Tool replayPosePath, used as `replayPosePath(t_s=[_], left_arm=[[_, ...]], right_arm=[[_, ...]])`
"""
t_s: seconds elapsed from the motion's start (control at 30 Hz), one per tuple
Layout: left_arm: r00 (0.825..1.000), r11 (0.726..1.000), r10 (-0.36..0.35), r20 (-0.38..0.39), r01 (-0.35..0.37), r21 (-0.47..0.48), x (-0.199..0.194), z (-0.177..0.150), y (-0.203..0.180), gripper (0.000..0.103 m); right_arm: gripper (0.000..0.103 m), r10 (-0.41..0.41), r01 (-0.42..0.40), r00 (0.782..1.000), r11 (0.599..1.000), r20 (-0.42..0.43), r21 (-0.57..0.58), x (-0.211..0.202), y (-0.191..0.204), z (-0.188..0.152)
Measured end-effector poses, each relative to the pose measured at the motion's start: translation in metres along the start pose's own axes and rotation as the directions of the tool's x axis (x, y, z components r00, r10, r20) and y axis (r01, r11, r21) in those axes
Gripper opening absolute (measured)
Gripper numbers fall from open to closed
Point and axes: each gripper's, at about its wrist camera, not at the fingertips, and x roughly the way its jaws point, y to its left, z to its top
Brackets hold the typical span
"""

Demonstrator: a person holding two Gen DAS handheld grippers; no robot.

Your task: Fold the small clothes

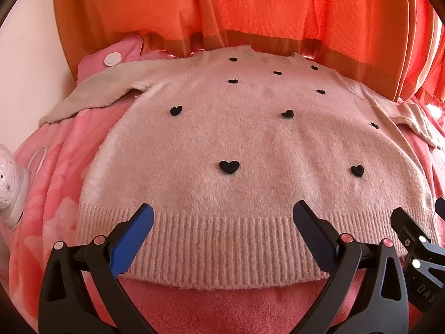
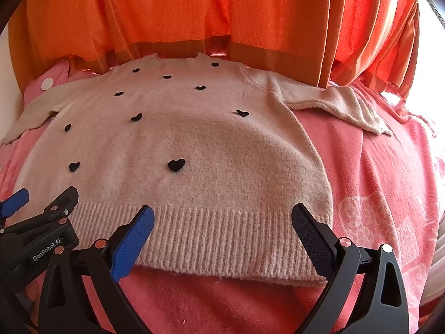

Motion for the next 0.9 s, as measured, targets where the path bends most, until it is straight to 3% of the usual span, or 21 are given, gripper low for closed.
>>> replayPosePath(t_s=[0.9], left_arm=[[1.000,1.000,-0.001,0.005,0.001,0.010,0.0002,-0.0011,-0.0044,0.098]], right_arm=[[0.097,0.000,0.000,1.000,1.000,0.000,0.000,0.0004,0.0011,-0.0002]])
